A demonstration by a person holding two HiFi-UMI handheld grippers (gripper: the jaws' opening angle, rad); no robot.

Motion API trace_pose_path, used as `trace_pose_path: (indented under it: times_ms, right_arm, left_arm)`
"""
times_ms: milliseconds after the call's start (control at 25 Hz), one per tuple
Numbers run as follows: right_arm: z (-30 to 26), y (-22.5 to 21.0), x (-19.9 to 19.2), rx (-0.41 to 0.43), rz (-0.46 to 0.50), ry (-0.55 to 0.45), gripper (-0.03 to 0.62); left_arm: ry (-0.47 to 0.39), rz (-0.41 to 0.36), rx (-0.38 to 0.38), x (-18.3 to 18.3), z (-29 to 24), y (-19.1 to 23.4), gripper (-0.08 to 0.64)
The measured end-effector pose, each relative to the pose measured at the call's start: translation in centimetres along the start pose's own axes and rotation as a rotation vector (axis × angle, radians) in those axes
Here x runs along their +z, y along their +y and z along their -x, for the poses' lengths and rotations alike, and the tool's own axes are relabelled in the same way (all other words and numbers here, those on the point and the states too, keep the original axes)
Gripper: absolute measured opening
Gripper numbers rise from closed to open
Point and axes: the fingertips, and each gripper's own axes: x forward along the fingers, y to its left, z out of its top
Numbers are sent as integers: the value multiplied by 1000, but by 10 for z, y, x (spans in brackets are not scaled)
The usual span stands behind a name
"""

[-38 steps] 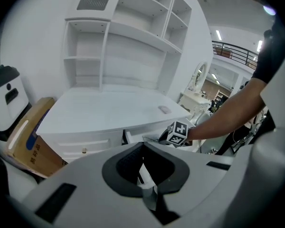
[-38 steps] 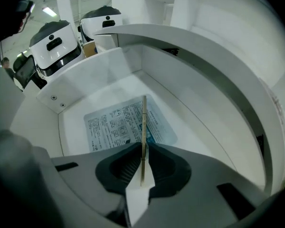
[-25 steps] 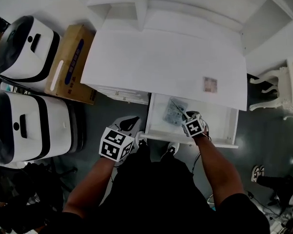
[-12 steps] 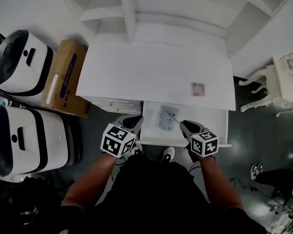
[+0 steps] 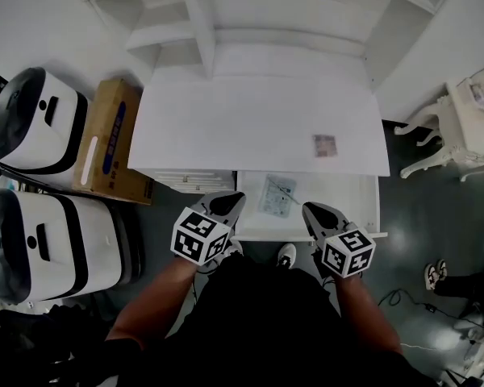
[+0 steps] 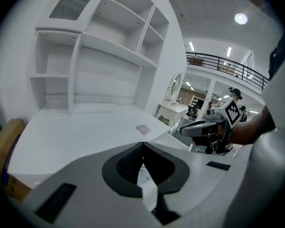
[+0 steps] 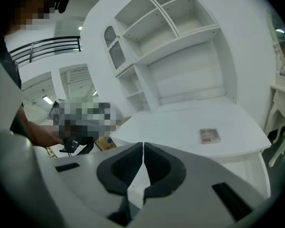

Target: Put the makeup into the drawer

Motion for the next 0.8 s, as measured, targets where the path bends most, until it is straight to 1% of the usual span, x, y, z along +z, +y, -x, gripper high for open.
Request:
trace_pose_path:
  times_ms: [200,400,640,800]
  right_arm:
    - [1,-9,0,-27,-35,-18,34]
    - [-2,-15,-1,-41,-75,-17,35]
    - [-5,-16,-4,-46,-59,-2,35]
    - [-8,-16,-5,-43,-58,6,34]
  left_arm:
    - [5,-20,11,2,2,1,5]
    - [7,-6,19,-2,2,-1,5]
    - [14,3,33,-5,3,0,5]
    - [26,-4,38,-8,3,1,5]
